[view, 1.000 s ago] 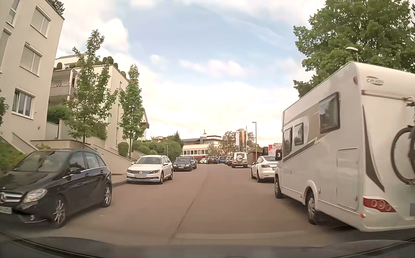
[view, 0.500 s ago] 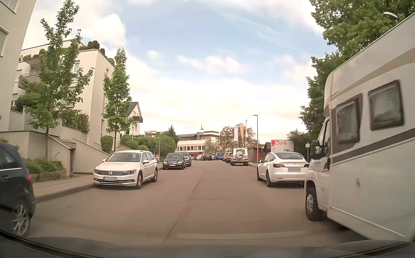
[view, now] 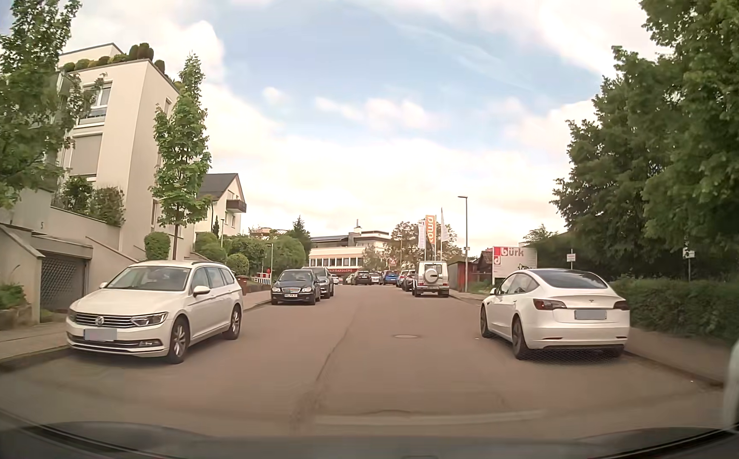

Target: Follow the waypoints while adhering to traffic rules and regulations

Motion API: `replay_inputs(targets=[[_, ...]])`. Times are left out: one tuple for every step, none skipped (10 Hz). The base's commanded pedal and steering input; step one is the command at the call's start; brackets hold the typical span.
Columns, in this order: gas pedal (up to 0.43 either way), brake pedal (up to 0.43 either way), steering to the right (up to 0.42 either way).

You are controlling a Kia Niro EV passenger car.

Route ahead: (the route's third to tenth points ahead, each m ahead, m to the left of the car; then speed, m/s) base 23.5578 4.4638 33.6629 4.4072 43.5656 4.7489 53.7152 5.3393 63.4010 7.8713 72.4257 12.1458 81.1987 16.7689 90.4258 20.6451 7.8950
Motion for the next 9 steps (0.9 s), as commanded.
replay_inputs(targets=[[0.098, 0.0, -0.007], [0.098, 0.0, -0.007], [0.098, 0.0, -0.006], [0.098, 0.0, -0.006], [0.098, 0.0, -0.006], [0.098, 0.0, -0.007], [0.098, 0.0, -0.007], [0.098, 0.0, -0.007], [0.11, 0.0, -0.006]])
